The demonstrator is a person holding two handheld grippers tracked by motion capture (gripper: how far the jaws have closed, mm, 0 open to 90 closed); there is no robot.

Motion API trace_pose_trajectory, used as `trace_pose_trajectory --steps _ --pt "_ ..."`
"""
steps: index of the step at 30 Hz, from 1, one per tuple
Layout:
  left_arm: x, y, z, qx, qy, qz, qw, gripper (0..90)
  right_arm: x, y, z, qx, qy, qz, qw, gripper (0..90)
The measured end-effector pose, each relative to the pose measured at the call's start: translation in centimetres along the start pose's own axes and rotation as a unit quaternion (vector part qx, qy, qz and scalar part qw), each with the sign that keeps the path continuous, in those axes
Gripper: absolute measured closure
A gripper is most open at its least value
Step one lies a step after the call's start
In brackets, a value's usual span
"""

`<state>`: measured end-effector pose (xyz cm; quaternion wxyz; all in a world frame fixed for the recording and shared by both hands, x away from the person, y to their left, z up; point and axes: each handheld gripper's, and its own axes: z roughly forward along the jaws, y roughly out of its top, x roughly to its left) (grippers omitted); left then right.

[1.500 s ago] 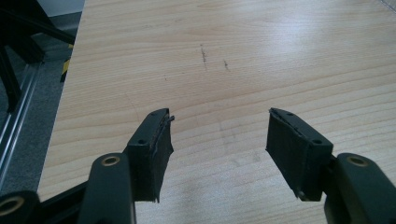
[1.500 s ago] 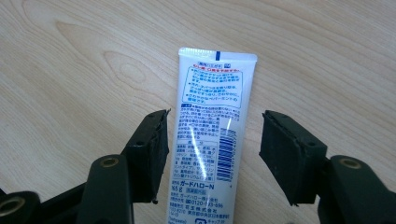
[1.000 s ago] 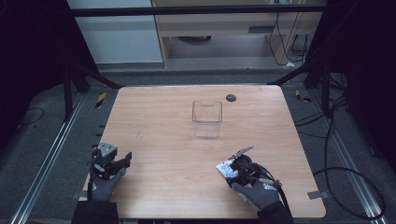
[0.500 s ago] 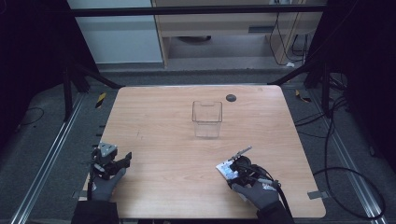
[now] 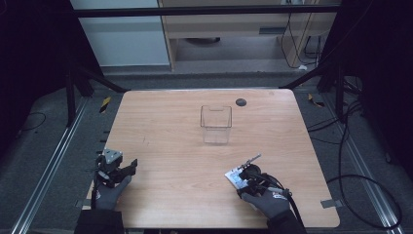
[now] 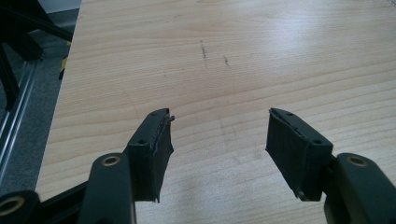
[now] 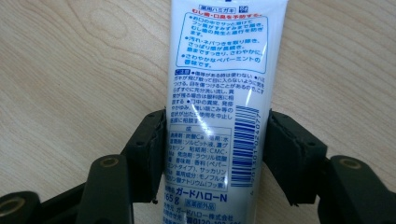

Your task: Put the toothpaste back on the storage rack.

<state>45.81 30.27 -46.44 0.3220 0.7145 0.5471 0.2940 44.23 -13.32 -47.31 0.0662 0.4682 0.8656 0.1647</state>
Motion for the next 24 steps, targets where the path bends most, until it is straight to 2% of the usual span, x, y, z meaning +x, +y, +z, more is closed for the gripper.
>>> trace_pose_trajectory --steps 4,9,13,18,21,24 --pt "0.0 0.0 0.0 0.000 0.000 0.000 1.0000 39.6 0.1 0.0 0.0 0.000 -0.004 -0.003 1.0000 45.8" --pt "0.0 0.0 0.0 0.000 0.000 0.000 1.0000 39.6 0.0 0.0 -0.5 -0.003 -0.003 0.001 1.0000 58.7" --pt "0.0 0.0 0.0 0.000 0.000 0.000 1.0000 39.7 -0.3 0.0 -0.9 -0.006 0.007 0.007 0.9999 66.3" --pt "0.0 0.0 0.0 0.000 0.000 0.000 1.0000 39.8 -0.4 -0.2 -1.5 -0.006 0.021 0.008 0.9997 70.3" --pt "0.0 0.0 0.0 0.000 0.000 -0.001 1.0000 39.8 -0.5 -0.2 -2.2 -0.026 0.031 0.011 0.9991 71.3" --pt "0.0 0.0 0.0 0.000 0.000 -0.001 1.0000 39.7 -0.7 -0.2 -3.2 -0.067 0.042 0.012 0.9968 71.6"
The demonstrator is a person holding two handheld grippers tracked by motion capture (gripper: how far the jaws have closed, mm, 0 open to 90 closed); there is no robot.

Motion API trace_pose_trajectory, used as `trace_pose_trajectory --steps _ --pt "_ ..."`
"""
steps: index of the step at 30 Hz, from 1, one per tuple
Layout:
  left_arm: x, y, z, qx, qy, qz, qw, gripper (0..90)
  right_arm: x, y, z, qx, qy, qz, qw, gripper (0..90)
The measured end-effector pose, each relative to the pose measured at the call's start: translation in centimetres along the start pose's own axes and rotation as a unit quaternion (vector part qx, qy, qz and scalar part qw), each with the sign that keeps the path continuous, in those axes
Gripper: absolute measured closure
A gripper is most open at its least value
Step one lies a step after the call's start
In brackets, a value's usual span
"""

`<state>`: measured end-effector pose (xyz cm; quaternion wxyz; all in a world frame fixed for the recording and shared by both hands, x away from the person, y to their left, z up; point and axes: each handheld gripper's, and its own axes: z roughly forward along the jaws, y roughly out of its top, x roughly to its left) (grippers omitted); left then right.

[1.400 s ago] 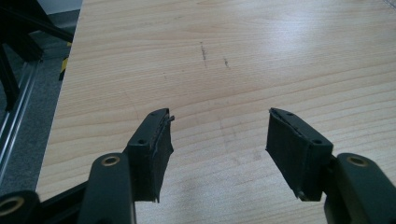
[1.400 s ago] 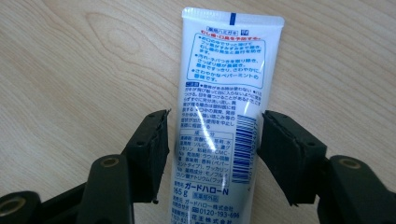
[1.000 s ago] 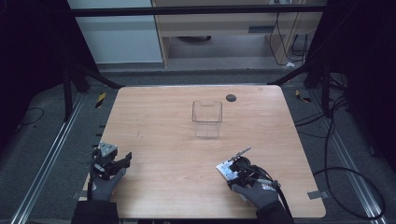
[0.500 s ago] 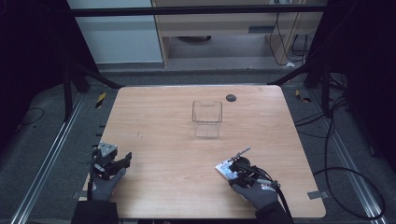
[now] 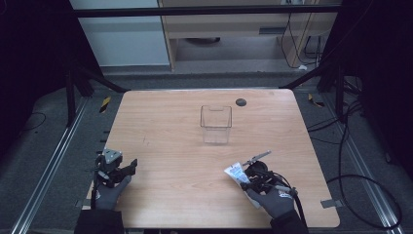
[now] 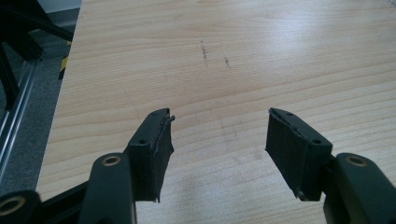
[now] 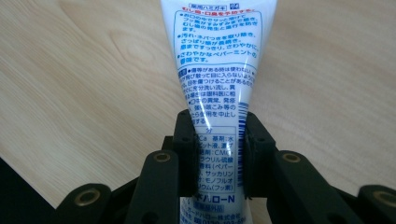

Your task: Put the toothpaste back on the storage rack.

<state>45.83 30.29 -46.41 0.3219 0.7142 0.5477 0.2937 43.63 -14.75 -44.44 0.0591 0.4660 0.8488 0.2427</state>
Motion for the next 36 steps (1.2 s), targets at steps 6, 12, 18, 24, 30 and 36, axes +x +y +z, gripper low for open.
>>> trace_pose_trajectory --steps 6,12,18,24,30,36 --pt "-0.1 0.0 0.0 0.000 0.000 0.001 1.0000 39.8 0.0 0.6 -2.0 -0.096 0.020 0.007 0.9952 71.8" --pt "-0.1 0.0 0.0 -0.001 0.000 0.000 1.0000 39.8 -0.2 1.8 -3.5 -0.190 0.027 0.012 0.9813 71.9" --pt "0.0 0.0 0.0 -0.002 0.000 -0.001 1.0000 39.8 -0.5 3.4 -4.2 -0.266 0.022 0.019 0.9636 71.9" --pt "0.0 0.0 -0.1 -0.004 0.002 0.000 1.0000 39.9 -0.9 5.4 -4.7 -0.336 -0.001 0.028 0.9413 71.8" --pt "0.0 0.0 -0.1 -0.009 0.004 -0.002 1.0000 39.9 -1.4 6.9 -4.6 -0.402 -0.018 0.050 0.9142 71.8" --pt "0.1 0.0 -0.2 -0.010 0.005 -0.002 0.9999 40.0 -1.9 8.6 -3.9 -0.441 -0.019 0.070 0.8945 71.8"
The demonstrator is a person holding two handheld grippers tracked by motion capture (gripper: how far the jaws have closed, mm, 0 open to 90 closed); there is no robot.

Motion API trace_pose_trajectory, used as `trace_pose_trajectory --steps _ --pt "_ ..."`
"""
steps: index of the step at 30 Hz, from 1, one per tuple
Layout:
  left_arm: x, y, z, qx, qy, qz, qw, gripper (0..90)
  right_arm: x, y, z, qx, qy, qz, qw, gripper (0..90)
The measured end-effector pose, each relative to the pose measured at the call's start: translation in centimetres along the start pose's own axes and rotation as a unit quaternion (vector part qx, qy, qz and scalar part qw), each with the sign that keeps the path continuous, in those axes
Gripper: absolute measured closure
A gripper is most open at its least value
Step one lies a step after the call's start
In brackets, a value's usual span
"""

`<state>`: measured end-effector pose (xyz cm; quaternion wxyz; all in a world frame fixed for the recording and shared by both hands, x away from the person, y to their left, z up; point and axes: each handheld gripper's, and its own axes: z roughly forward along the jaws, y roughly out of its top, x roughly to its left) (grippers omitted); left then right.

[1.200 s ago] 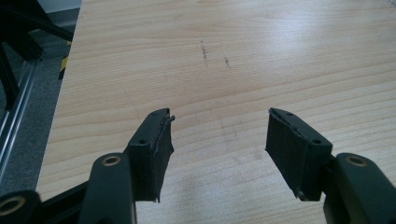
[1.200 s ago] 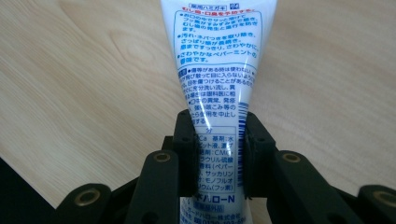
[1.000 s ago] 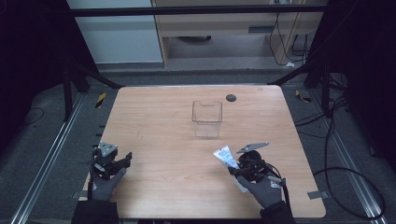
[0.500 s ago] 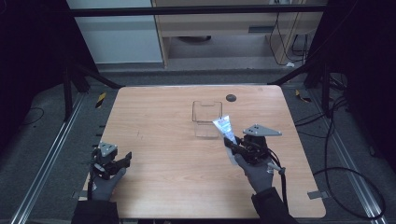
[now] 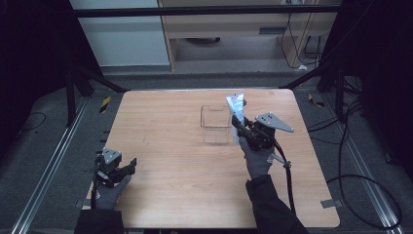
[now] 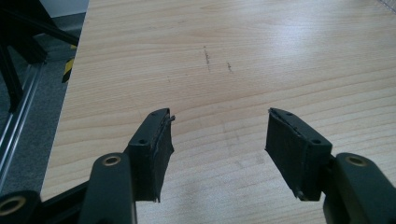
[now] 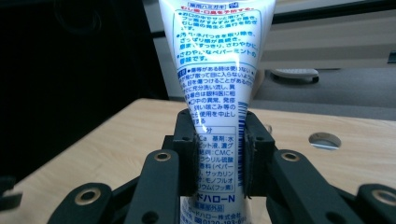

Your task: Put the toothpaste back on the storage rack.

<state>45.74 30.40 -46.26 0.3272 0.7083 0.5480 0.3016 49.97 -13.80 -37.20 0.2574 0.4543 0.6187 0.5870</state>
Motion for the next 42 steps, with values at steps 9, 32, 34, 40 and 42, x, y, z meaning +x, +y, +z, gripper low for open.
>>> trace_pose_trajectory --steps 9,32,34,40,42 --pt "0.0 0.0 0.0 -0.001 -0.001 -0.003 1.0000 40.0 0.0 0.6 2.8 -0.050 -0.019 0.013 0.9985 71.7" --pt "0.2 0.0 0.1 -0.001 -0.001 -0.004 1.0000 40.1 -0.4 -0.9 10.0 -0.078 -0.054 0.033 0.9949 71.6" --pt "0.2 0.0 0.0 -0.001 -0.001 -0.004 1.0000 40.1 -0.4 -1.3 10.4 -0.074 -0.058 0.032 0.9951 71.6" --pt "0.3 0.0 0.1 0.000 -0.002 -0.005 1.0000 40.1 -0.5 -2.2 11.3 -0.056 -0.063 0.029 0.9960 71.6" --pt "0.3 0.0 0.1 0.001 -0.002 -0.004 1.0000 40.1 -0.5 -2.4 11.5 -0.052 -0.063 0.027 0.9963 71.5"
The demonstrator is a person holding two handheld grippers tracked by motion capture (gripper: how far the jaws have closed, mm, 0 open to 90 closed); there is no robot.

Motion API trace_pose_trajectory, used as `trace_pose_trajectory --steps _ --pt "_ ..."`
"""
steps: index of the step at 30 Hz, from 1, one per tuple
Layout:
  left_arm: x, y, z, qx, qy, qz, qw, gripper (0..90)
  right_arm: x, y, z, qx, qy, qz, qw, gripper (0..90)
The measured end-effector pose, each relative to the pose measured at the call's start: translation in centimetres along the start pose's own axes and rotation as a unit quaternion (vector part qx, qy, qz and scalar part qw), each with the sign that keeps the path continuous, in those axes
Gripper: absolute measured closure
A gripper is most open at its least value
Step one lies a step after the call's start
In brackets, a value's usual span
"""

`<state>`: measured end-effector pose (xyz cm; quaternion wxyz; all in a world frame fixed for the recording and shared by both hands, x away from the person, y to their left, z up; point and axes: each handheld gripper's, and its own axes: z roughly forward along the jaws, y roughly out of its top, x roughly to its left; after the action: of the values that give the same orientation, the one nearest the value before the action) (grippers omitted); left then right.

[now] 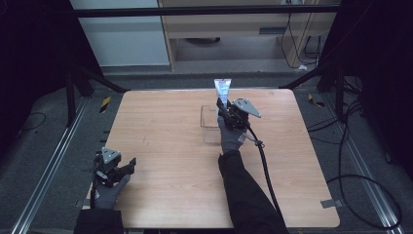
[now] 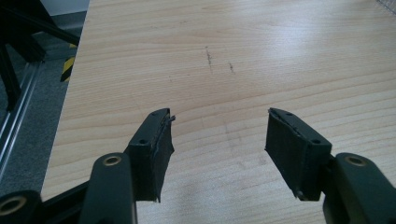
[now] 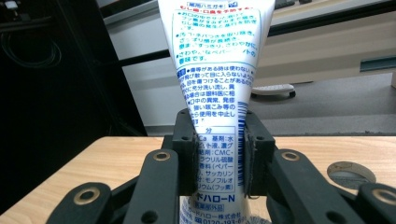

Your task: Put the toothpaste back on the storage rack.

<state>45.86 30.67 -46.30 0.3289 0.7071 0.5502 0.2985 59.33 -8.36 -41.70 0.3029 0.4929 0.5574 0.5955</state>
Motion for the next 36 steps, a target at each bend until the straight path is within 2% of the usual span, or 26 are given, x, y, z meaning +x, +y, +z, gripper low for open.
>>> trace_pose_trajectory --steps 13,24,29,36 --pt "0.0 0.0 0.0 0.000 0.000 0.000 1.0000 40.1 -0.1 -1.1 0.7 0.016 -0.011 -0.010 0.9998 71.2" --pt "0.0 0.0 0.0 0.000 0.000 -0.001 1.0000 40.2 -0.4 -2.4 1.0 0.042 -0.024 -0.015 0.9987 70.5" --pt "0.0 0.0 0.0 0.000 0.000 0.000 1.0000 40.2 -0.2 -2.5 1.0 0.039 -0.027 -0.023 0.9986 70.1" --pt "0.0 0.0 0.0 0.000 0.000 -0.001 1.0000 40.2 -0.4 -2.5 1.1 0.038 -0.025 -0.021 0.9987 70.0"
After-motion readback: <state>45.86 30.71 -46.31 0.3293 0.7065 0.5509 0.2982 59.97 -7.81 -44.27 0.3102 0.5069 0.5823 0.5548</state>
